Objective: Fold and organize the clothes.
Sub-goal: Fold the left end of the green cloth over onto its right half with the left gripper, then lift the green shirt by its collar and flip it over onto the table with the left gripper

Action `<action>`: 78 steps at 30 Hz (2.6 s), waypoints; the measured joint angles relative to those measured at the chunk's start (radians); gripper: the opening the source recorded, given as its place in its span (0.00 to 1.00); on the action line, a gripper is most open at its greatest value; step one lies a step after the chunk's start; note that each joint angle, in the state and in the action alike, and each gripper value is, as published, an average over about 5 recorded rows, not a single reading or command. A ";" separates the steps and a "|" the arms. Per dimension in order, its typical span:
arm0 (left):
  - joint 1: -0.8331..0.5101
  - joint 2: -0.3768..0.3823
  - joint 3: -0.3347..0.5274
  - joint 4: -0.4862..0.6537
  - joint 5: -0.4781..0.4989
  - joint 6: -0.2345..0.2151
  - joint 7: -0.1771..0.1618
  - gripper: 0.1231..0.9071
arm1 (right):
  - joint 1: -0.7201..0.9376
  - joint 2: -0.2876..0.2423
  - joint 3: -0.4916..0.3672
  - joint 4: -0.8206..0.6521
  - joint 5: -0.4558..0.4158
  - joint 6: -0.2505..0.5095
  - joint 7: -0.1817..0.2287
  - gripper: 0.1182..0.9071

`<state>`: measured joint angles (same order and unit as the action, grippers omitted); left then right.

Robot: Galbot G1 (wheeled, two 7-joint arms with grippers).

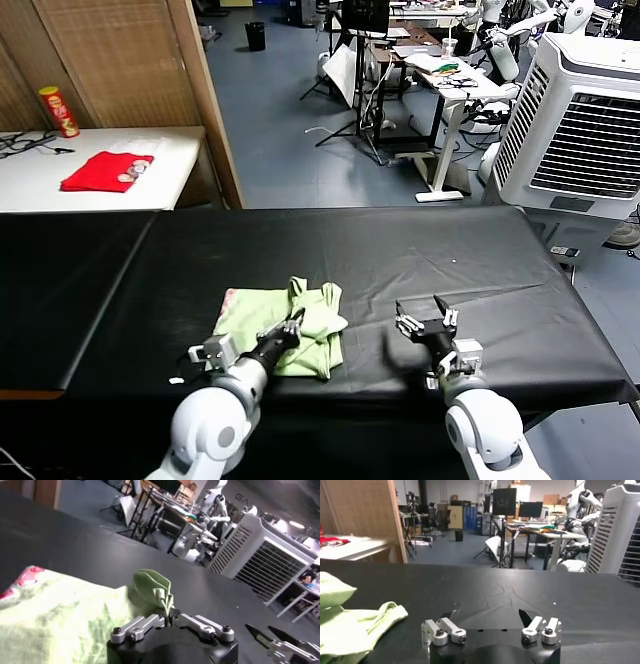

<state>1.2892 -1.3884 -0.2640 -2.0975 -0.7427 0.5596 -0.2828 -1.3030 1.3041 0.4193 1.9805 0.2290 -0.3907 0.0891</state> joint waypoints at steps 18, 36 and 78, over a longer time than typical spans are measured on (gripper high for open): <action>0.032 -0.057 -0.053 0.006 0.071 -0.093 0.124 0.82 | 0.055 -0.028 -0.116 -0.016 0.016 0.060 -0.135 0.86; 0.154 0.086 -0.330 0.042 0.032 -0.154 0.190 0.86 | 0.111 0.026 -0.253 -0.125 -0.159 0.096 -0.035 0.86; 0.142 0.155 -0.458 0.093 0.068 -0.116 0.163 0.01 | 0.018 0.067 -0.148 -0.004 -0.182 0.146 -0.008 0.86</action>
<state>1.4314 -1.2335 -0.7225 -2.0047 -0.6745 0.4432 -0.1199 -1.2851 1.3710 0.2709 1.9764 0.0468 -0.2445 0.0815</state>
